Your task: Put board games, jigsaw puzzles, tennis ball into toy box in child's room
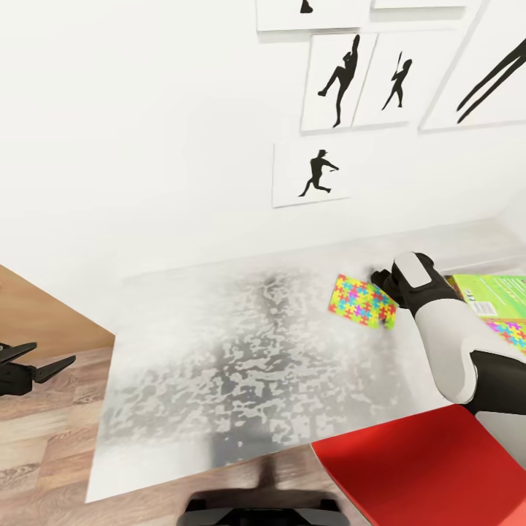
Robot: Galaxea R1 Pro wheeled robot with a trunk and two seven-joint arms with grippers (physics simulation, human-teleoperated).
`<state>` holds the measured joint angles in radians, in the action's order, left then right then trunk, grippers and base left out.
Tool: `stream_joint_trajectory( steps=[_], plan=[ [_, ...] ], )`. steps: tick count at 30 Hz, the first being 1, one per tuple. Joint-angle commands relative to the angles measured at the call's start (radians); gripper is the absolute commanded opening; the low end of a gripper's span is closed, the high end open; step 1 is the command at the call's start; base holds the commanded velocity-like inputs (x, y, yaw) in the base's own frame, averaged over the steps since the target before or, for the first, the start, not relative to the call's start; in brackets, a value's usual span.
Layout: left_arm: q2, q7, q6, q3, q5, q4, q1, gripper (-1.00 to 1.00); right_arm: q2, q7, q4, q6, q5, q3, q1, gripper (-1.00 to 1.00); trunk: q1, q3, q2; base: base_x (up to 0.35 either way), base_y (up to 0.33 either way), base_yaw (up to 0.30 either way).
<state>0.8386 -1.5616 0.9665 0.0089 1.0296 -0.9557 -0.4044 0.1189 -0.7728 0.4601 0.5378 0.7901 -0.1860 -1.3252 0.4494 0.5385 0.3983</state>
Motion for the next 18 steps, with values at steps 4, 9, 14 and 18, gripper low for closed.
stream_joint_trajectory(
  steps=[4,9,14,18],
  plan=[
    [0.001,-0.004,0.011,-0.001,0.001,0.001,-0.001,1.0,-0.003,-0.006,0.002,0.004,0.006,-0.001,0.0,1.0,0.001,0.001,0.002,0.0,0.144,0.0],
    [0.001,-0.004,0.011,-0.001,0.001,0.003,-0.001,1.0,-0.003,-0.006,0.002,0.004,0.006,-0.001,0.0,1.0,0.001,0.001,0.002,0.0,0.047,0.0],
    [0.001,-0.004,0.011,-0.001,0.001,0.003,-0.001,1.0,-0.002,-0.006,0.002,0.004,0.006,-0.001,0.0,1.0,0.001,0.001,0.002,0.0,0.144,0.0],
    [0.001,-0.004,0.011,-0.001,0.001,0.003,-0.001,1.0,-0.001,-0.005,0.002,0.004,0.006,-0.001,0.0,1.0,0.001,0.001,0.002,0.0,0.046,0.0]
  ],
)
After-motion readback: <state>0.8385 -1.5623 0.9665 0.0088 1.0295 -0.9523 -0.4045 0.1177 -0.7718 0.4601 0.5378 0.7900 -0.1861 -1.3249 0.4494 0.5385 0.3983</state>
